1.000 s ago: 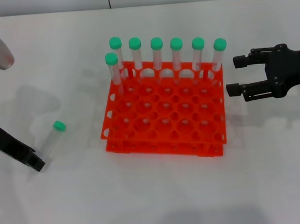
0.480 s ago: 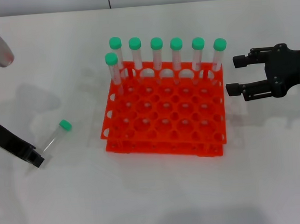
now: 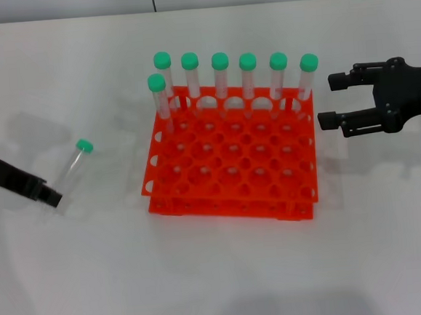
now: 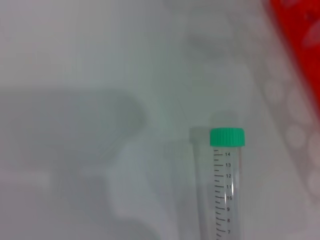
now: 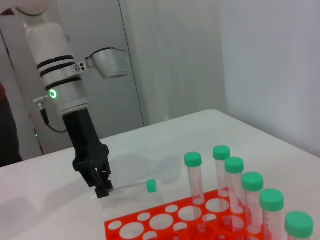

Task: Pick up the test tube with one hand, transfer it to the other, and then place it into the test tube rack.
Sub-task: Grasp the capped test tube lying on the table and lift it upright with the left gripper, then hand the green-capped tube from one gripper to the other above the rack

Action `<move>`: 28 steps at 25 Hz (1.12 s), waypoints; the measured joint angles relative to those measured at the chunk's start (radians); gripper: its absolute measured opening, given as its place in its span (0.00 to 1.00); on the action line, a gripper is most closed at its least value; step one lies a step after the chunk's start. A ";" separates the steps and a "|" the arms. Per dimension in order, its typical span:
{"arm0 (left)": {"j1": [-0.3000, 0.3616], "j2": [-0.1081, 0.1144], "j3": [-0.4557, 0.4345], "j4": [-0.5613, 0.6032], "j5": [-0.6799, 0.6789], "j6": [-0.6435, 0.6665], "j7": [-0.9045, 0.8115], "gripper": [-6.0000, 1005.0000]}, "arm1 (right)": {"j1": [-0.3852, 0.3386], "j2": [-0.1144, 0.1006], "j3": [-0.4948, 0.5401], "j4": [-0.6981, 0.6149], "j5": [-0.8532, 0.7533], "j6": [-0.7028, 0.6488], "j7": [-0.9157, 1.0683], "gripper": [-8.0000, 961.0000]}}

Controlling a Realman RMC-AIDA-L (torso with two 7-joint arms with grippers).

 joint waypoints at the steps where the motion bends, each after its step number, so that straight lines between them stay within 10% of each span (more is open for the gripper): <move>1: 0.002 0.001 -0.016 0.001 -0.007 -0.003 0.009 0.20 | 0.000 -0.001 0.000 0.001 0.003 0.000 -0.001 0.82; 14: 0.147 0.013 -0.108 0.176 -0.447 -0.166 0.187 0.20 | -0.002 0.002 0.020 0.003 0.016 0.005 -0.008 0.82; 28: 0.110 0.010 -0.149 0.007 -0.927 -0.273 0.578 0.20 | -0.020 0.003 0.052 0.005 0.087 0.017 -0.057 0.82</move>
